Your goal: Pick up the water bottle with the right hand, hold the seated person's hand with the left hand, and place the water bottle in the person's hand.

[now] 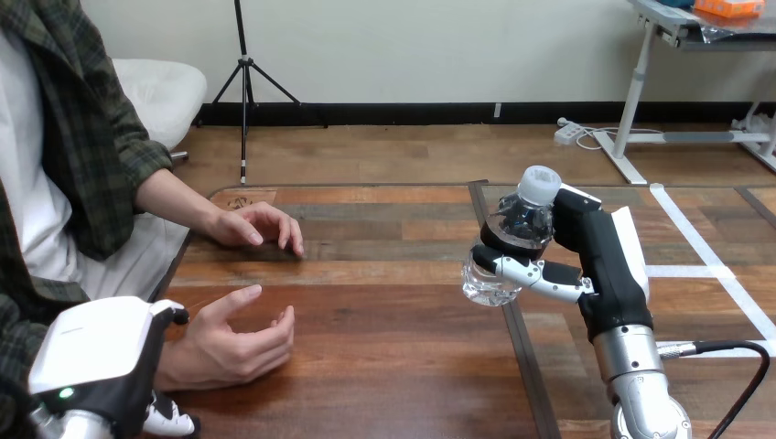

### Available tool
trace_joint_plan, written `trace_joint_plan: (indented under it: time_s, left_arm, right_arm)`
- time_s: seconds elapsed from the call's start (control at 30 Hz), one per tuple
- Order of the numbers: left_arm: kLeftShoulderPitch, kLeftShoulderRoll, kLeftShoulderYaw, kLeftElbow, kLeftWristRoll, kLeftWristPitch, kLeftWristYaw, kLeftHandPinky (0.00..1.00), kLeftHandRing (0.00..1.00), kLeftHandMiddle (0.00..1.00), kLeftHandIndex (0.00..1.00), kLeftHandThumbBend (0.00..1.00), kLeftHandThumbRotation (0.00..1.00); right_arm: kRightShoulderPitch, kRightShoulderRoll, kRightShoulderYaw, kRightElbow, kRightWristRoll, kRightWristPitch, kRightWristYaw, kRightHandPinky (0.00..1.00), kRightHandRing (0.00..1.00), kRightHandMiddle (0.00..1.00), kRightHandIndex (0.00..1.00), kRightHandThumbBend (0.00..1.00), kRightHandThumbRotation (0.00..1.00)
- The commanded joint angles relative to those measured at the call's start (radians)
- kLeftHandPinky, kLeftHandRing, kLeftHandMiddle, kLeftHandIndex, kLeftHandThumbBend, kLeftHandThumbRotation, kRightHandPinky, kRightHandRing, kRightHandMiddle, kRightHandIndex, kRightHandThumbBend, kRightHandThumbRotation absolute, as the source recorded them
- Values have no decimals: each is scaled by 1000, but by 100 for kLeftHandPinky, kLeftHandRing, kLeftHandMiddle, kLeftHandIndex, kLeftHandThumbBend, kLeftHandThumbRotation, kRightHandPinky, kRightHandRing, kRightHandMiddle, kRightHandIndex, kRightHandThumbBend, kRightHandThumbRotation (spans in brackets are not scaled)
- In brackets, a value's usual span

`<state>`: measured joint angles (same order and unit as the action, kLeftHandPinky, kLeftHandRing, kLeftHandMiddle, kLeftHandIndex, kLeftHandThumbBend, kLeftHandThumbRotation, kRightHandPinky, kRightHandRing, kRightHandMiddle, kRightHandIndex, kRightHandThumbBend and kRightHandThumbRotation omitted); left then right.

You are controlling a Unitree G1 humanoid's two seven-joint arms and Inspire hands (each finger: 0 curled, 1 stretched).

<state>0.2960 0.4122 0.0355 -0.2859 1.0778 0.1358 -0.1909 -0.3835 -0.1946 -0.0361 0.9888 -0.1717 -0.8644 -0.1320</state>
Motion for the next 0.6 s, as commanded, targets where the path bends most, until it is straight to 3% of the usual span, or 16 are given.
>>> trace_joint_plan:
  time_s: [0.0,0.27,0.57]
  left_arm:
    - [-70,33,-32,12,31,20,-13,75,80,83,78,91,0]
    - [-90,44,-68,37,62,47,-27,75,79,82,78,90,0]
    - [-110,50,-99,101,67,41,34,73,77,80,76,88,0]
  right_arm:
    - [-59,-6,-12,-50,20,-31,0,41,44,49,54,72,0]
    - [-60,-5,-13,-51,27,-26,6,41,44,49,54,72,0]
    - [-62,-5,-15,-50,33,-24,12,41,44,49,54,72,0]
